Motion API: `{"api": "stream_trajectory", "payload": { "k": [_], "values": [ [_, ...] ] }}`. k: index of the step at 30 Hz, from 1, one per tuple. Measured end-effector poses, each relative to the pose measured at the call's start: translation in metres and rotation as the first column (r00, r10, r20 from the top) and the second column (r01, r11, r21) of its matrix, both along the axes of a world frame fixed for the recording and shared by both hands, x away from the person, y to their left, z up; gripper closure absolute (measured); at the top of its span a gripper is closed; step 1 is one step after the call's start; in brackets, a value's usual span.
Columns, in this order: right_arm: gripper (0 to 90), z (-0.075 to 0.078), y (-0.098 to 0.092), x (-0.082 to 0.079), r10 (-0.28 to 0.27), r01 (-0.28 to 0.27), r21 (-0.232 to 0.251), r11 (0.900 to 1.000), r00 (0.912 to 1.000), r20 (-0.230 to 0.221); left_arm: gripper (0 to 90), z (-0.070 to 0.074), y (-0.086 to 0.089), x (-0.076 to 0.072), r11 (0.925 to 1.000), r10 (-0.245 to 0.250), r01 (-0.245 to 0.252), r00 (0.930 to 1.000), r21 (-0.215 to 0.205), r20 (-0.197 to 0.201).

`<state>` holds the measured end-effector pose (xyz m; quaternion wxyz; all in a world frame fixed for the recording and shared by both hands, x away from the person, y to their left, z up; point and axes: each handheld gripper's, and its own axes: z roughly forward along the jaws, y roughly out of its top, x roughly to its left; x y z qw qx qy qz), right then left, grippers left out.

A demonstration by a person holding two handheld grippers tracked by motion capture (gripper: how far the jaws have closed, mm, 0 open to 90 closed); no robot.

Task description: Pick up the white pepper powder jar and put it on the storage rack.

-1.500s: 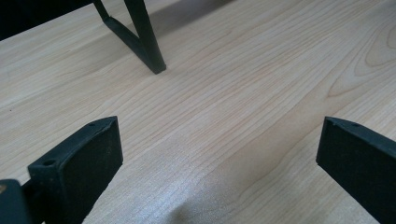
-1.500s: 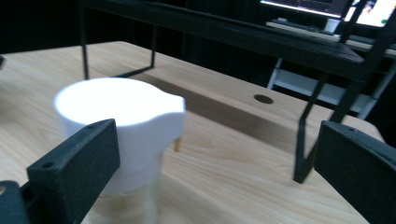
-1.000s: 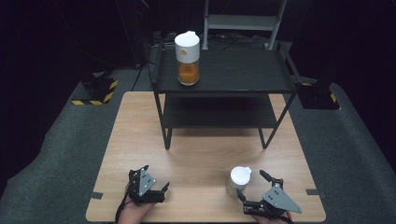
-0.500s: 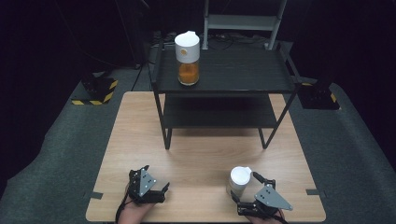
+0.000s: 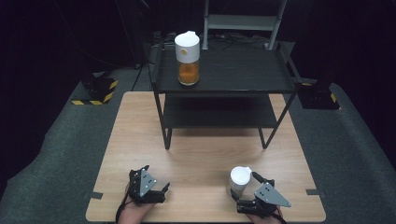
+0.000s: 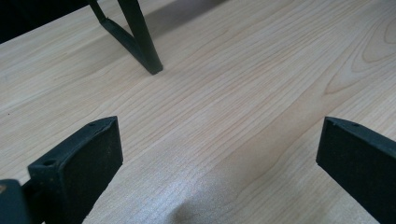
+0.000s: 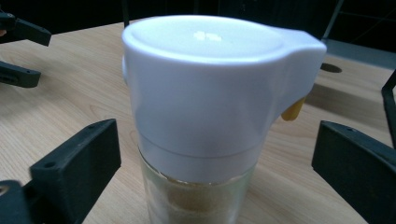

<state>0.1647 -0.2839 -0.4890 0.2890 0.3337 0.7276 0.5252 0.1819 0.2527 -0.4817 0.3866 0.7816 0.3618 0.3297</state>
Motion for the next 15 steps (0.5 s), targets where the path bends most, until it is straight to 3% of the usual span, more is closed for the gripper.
{"api": "stream_trajectory", "payload": {
  "k": [15],
  "values": [
    [21.0,-0.0047,-0.0028,0.0083,0.03,-0.028,0.055,0.998,0.999,-0.034,0.7,-0.0001,0.0001,-0.0001,1.0,-0.001,0.001,1.0,0.0,0.001]
  ]
}}
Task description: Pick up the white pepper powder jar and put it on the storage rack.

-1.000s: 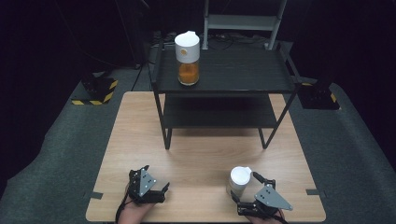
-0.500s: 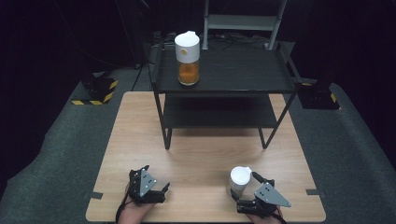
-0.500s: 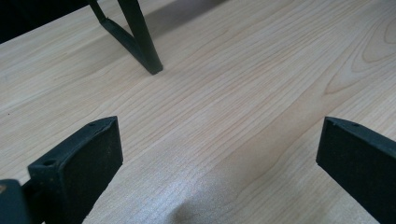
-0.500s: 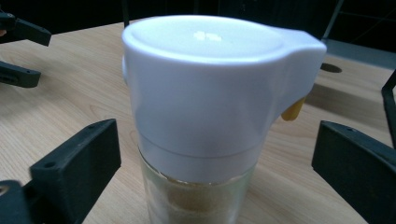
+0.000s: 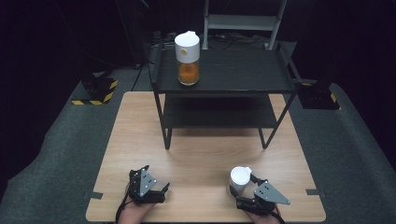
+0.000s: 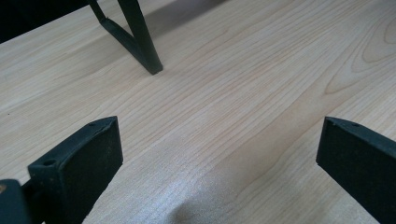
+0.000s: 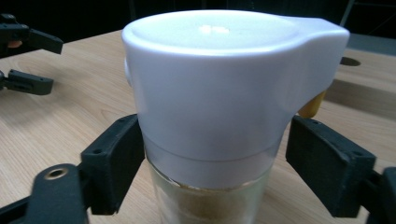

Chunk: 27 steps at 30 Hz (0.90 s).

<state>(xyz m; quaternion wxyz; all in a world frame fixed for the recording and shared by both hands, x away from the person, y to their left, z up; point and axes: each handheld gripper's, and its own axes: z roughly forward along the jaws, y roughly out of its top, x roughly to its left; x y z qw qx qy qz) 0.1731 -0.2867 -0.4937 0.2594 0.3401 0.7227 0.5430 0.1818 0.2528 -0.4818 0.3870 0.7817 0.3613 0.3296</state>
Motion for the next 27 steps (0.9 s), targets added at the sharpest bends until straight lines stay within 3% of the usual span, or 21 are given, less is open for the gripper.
{"api": "stream_trajectory", "payload": {
  "k": [13,27],
  "values": [
    [28.8,-0.0032,-0.0003,0.0034,0.013,-0.013,0.034,0.999,0.9999,0.001,0.7,0.0001,-0.0004,0.0001,1.0,0.0,0.0,1.0,0.002,-0.001],
    [30.1,-0.0036,0.0009,0.0015,-0.003,0.003,0.03,1.0,0.9999,0.012,0.7,0.0002,0.0004,0.0005,1.0,-0.002,0.002,1.0,-0.001,-0.002]
  ]
}}
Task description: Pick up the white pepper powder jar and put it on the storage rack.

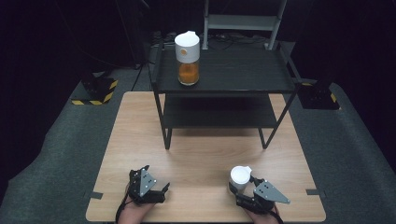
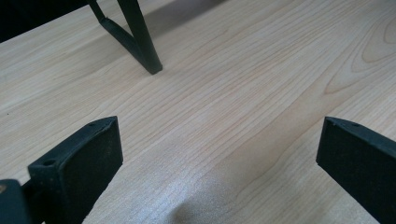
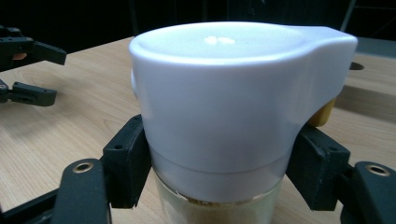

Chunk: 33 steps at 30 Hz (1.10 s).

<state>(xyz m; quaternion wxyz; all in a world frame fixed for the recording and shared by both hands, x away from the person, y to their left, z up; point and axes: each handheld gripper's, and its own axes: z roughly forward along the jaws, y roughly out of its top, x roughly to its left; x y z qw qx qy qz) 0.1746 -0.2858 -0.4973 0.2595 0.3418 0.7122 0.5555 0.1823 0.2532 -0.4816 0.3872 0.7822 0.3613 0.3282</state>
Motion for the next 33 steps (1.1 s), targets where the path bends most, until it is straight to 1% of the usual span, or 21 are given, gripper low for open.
{"api": "stream_trajectory", "payload": {
  "k": [6,10,15,22,30,33],
  "values": [
    [30.1,-0.001,-0.004,-0.003,-0.03,0.03,0.014,0.999,0.9995,0.006,0.7,0.0,0.0,0.0,1.0,-0.001,0.001,1.0,0.0,0.0],
    [30.2,-0.001,-0.006,-0.005,-0.05,0.05,0.016,0.999,0.9986,0.019,0.7,0.0,0.0,0.0,1.0,-0.001,0.001,1.0,0.0,0.0],
    [30.2,-0.002,-0.011,-0.008,-0.08,0.08,0.025,0.997,0.9962,0.033,0.7,0.0,0.0,0.0,1.0,-0.001,0.001,1.0,-0.001,0.0],
    [30.2,-0.001,-0.019,-0.01,-0.114,0.112,0.042,0.993,0.9927,0.039,0.7,0.0,0.001,0.0,1.0,-0.002,0.002,1.0,-0.002,-0.001],
    [30.2,0.002,-0.024,-0.013,-0.133,0.13,0.052,0.99,0.9898,0.051,0.7,0.0,0.0,0.0,1.0,-0.003,0.003,1.0,0.0,0.0],
    [30.2,0.006,-0.023,-0.015,-0.13,0.127,0.053,0.991,0.9891,0.069,0.7,0.0,0.0,0.0,1.0,-0.003,0.003,1.0,0.001,0.0]
  ]
}}
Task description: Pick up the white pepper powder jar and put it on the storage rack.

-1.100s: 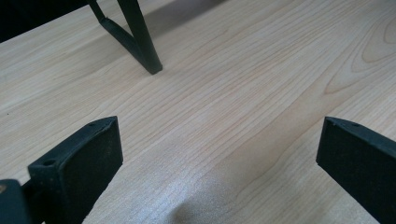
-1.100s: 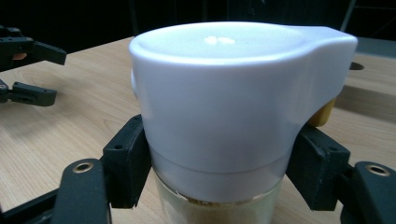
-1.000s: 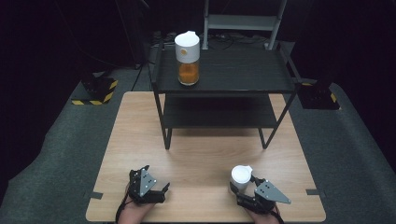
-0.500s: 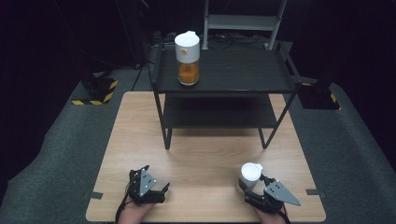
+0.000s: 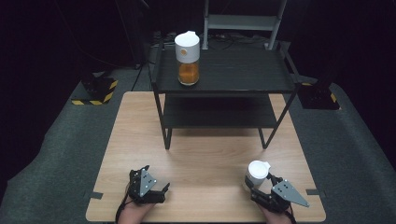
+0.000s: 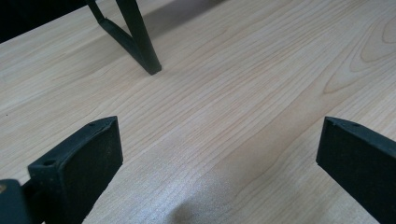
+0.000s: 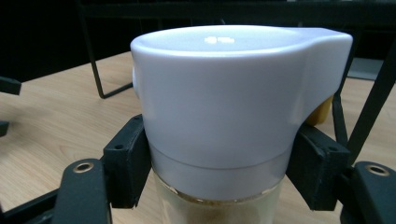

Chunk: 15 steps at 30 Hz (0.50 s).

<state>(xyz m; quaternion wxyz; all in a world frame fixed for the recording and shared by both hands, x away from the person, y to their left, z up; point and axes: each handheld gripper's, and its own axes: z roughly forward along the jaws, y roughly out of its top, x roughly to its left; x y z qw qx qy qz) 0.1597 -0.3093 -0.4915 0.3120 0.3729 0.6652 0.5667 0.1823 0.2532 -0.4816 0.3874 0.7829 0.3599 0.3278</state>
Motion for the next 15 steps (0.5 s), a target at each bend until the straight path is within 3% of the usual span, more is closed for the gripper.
{"api": "stream_trajectory", "payload": {
  "k": [8,15],
  "values": [
    [30.3,0.012,0.003,-0.005,0.008,-0.009,0.018,1.0,0.9991,0.042,0.7,0.0,0.001,0.0,1.0,-0.002,0.002,1.0,-0.001,0.001],
    [30.3,0.021,0.006,-0.002,0.015,-0.017,0.021,1.0,0.9985,0.052,0.7,0.0,0.002,0.0,1.0,-0.003,0.003,1.0,-0.009,-0.001]
  ]
}}
